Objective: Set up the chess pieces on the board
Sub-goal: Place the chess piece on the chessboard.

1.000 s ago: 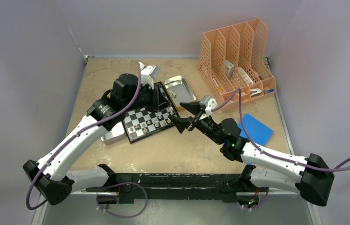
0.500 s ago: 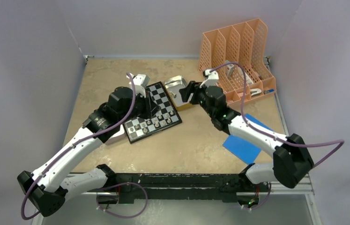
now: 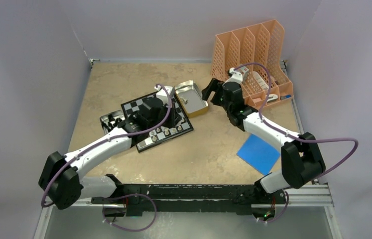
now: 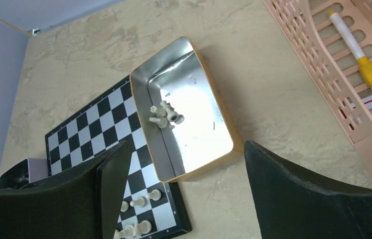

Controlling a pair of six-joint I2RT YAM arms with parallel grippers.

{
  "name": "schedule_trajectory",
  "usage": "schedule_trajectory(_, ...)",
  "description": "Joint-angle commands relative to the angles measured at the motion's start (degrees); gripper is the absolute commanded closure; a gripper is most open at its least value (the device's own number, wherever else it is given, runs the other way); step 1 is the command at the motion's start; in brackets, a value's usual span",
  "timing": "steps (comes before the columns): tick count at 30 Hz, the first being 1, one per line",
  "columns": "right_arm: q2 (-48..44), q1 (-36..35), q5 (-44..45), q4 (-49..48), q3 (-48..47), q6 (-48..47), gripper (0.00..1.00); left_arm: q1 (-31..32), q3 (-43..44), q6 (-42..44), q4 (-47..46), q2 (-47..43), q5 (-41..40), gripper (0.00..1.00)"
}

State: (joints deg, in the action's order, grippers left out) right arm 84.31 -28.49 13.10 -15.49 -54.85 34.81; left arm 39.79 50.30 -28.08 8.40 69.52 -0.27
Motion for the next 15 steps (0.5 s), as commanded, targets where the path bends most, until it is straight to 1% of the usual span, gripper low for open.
schedule_trajectory(1, -0.8, 0.1, 1.8, -0.7, -1.3, 1.3, 0.11, 1.4, -1.1, 2.6, -14.8, 3.5, -2.6, 1.0)
schedule_trajectory(3, -1.1, 0.1, 2.3, -0.7, -1.4, 1.2, 0.05, 1.4, -2.7, 3.4, -19.3, 5.2, -3.2, 1.0)
schedule_trajectory(5, -1.6, 0.2, 2.5, -0.9, -1.0, 1.2, 0.01, 1.5, -4.1, 4.0, -23.1, 6.7, -3.4, 1.0)
schedule_trajectory(9, -2.8, 0.1, 2.7, -1.8, -0.1, 1.0, 0.01, 1.4, -8.4, 5.7, -32.1, 8.8, -2.8, 1.0)
schedule_trajectory(15, -3.8, 0.2, 3.1, -2.4, 0.4, 0.5, 0.01, 1.5, -11.4, 9.2, -39.3, 12.9, -1.9, 1.0)
